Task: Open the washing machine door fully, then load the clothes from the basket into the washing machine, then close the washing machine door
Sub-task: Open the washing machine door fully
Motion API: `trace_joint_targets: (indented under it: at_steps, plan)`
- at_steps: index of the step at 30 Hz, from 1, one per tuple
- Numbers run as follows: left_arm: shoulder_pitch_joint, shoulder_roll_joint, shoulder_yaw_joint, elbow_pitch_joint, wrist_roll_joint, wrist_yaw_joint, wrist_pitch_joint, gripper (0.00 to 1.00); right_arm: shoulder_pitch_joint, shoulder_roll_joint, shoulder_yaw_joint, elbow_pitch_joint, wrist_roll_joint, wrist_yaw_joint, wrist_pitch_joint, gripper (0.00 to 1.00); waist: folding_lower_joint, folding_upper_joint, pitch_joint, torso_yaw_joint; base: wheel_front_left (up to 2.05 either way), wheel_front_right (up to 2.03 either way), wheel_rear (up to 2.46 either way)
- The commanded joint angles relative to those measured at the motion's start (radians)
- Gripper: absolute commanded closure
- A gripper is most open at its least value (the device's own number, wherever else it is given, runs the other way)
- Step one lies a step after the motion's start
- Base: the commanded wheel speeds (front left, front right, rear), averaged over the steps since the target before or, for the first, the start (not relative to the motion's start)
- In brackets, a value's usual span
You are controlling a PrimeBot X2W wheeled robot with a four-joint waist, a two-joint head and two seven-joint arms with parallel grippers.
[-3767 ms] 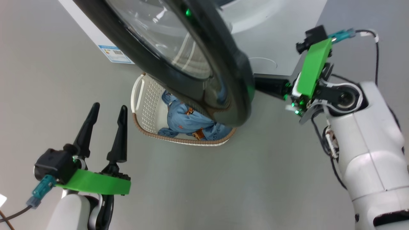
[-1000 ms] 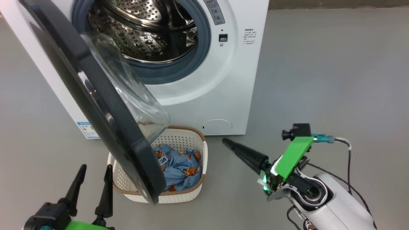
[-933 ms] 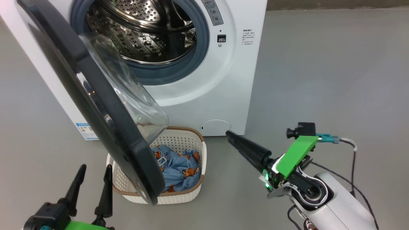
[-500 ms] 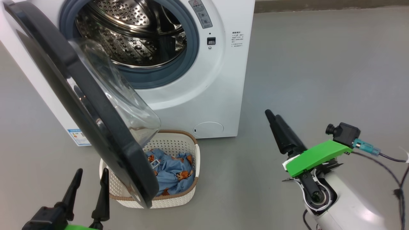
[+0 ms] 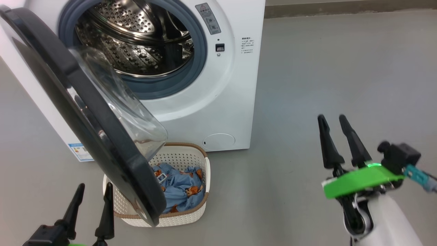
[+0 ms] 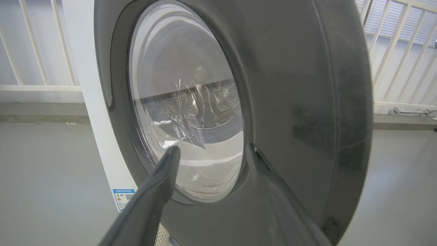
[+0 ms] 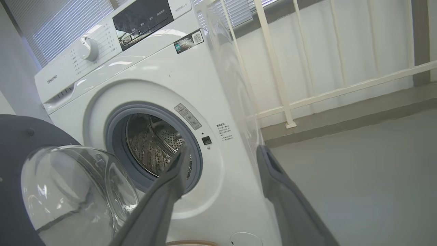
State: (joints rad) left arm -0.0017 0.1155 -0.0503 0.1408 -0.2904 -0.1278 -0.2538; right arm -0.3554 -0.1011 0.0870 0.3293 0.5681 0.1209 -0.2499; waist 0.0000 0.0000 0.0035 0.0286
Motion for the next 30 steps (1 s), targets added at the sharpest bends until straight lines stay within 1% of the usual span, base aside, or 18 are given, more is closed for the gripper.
trace_joint_targets:
  at_steps: [1, 4, 5, 7, 8, 9, 11, 16, 21, 25, 30]
  plan:
    - [-0.019, 0.011, 0.037, -0.03, 0.011, -0.003, -0.008, 0.0, 0.028, 0.013, 0.0, -0.055, -0.056, 0.01, -0.012, 0.0, 0.0, 0.0, 0.0, 0.0, 0.0, 0.0, 0.0]
    - [-0.017, 0.012, 0.038, -0.032, 0.013, -0.003, -0.008, 0.0, 0.103, 0.03, -0.052, -0.128, -0.191, 0.01, -0.012, 0.0, 0.0, 0.0, 0.0, 0.0, 0.0, 0.0, 0.0]
    - [-0.017, 0.012, 0.04, -0.033, 0.014, -0.003, -0.008, 0.0, 0.149, 0.039, -0.087, -0.169, -0.262, 0.01, -0.012, 0.0, 0.0, 0.0, 0.0, 0.001, 0.0, 0.0, 0.0]
    - [-0.015, 0.012, 0.043, -0.034, 0.016, -0.003, -0.008, 0.0, 0.191, 0.045, -0.11, -0.209, -0.323, 0.01, -0.012, 0.0, 0.0, 0.0, 0.0, 0.0, 0.0, 0.0, 0.0]
    - [-0.015, 0.012, 0.043, -0.034, 0.016, -0.003, -0.008, 0.0, 0.191, 0.045, -0.11, -0.209, -0.323, 0.01, -0.012, 0.0, 0.0, 0.0, 0.0, 0.0, 0.0, 0.0, 0.0]
    - [-0.013, 0.012, 0.046, -0.034, 0.017, -0.003, -0.008, 0.0, 0.227, 0.048, -0.12, -0.244, -0.377, 0.01, -0.012, 0.0, 0.0, 0.0, 0.001, -0.001, 0.0, 0.0, 0.0]
    - [-0.008, 0.011, 0.05, -0.033, 0.018, -0.003, -0.008, 0.0, 0.26, 0.049, -0.123, -0.278, -0.43, 0.01, -0.012, 0.0, 0.0, 0.0, 0.0, -0.003, 0.0, 0.0, 0.0]
    - [-0.006, 0.006, 0.06, -0.03, 0.021, -0.003, -0.008, 0.0, 0.337, 0.051, -0.127, -0.322, -0.449, 0.01, -0.012, 0.0, 0.0, 0.0, 0.003, 0.003, 0.0, 0.0, 0.0]
    - [-0.006, 0.005, 0.053, -0.029, 0.023, -0.003, -0.008, 0.0, 0.368, 0.051, -0.146, -0.336, -0.462, 0.01, -0.012, 0.0, 0.0, 0.0, 0.004, 0.01, 0.0, 0.0, 0.0]
    - [-0.003, 0.003, 0.052, -0.028, 0.024, -0.003, -0.008, 0.0, 0.388, 0.051, -0.17, -0.341, -0.475, 0.01, -0.012, 0.0, 0.0, 0.0, 0.003, 0.018, 0.0, 0.0, 0.0]
    - [-0.001, 0.002, 0.053, -0.024, 0.032, -0.003, -0.008, 0.0, 0.409, 0.051, -0.164, -0.331, -0.491, 0.01, -0.012, 0.0, 0.0, 0.0, 0.001, 0.027, 0.0, 0.0, 0.0]
